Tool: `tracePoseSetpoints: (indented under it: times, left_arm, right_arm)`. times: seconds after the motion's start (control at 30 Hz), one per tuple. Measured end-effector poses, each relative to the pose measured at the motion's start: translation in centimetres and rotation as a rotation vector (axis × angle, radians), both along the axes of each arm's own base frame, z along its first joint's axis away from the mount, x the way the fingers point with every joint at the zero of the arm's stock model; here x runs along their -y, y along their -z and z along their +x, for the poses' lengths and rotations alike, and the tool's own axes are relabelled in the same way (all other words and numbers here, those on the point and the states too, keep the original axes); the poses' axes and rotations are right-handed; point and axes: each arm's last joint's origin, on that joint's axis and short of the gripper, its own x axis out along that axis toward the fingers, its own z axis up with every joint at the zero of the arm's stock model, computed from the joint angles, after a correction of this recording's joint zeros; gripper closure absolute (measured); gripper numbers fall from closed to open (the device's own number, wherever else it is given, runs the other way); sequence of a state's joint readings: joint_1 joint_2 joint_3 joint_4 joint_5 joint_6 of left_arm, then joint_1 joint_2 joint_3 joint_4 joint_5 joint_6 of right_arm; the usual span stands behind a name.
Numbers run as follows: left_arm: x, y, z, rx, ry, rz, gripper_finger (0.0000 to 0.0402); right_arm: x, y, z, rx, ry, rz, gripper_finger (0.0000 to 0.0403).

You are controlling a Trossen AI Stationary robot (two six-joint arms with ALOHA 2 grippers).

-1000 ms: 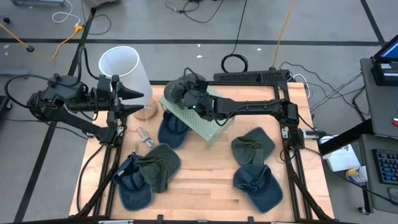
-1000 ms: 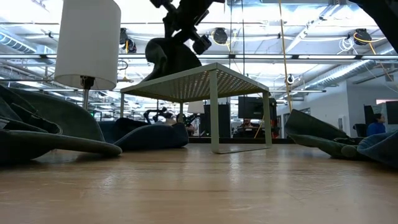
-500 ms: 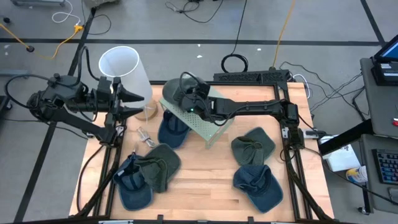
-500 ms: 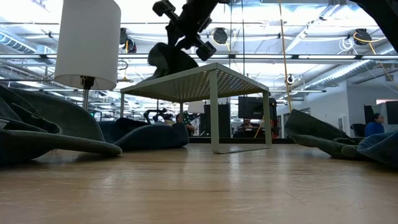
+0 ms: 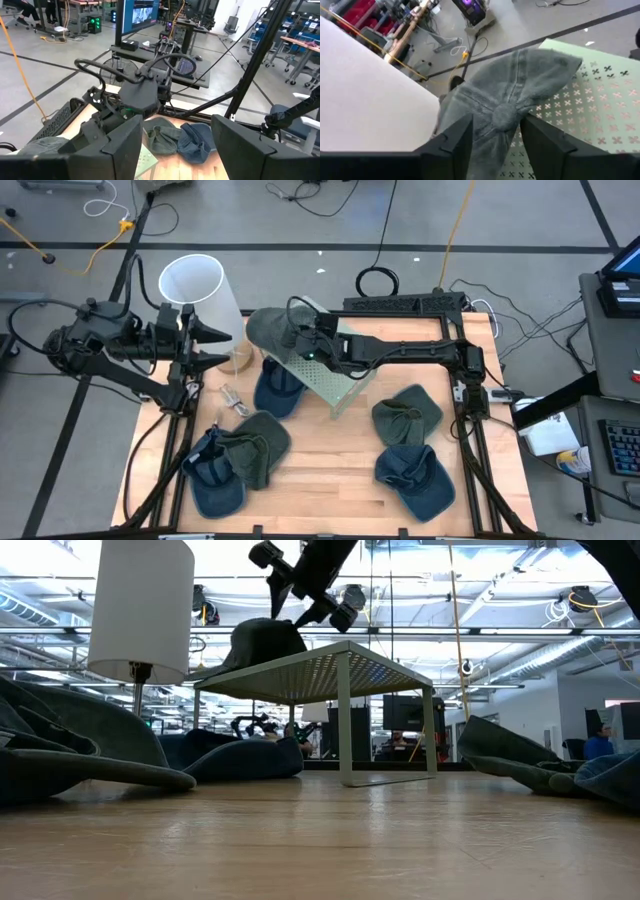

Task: Pick & Place hat
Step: Put the top black cap on the shelf

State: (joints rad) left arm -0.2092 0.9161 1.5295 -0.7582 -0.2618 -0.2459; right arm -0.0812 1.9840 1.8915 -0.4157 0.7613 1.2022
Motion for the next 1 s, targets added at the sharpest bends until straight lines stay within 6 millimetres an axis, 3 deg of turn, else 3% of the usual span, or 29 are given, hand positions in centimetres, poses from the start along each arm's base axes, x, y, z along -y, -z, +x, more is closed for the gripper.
tracePoseSetpoints:
  times: [0.2,0.57,0.8,1.0]
  left_arm:
    - [0.0,0.0,0.0,0.001,0.0,0.0,0.0156]
    - [0.3,0.2,0.8,-0.018,0.033,-0.02,0.0178]
    - [0.4,0.3,1.1,-0.027,0.05,-0.022,0.0185]
    - [0.4,0.3,1.1,-0.026,0.05,-0.023,0.0175]
  right_arm:
    - [0.4,0.6,-0.6,-0.051,0.025,0.04,0.0256]
    - [0.6,2.1,-0.1,-0.015,-0.022,0.043,0.0395]
    - [0.5,1.5,-0.1,-0.038,-0.092,-0.003,0.0393]
    - [1.4,0.8,0.0,-0.025,-0.328,0.057,0.0332]
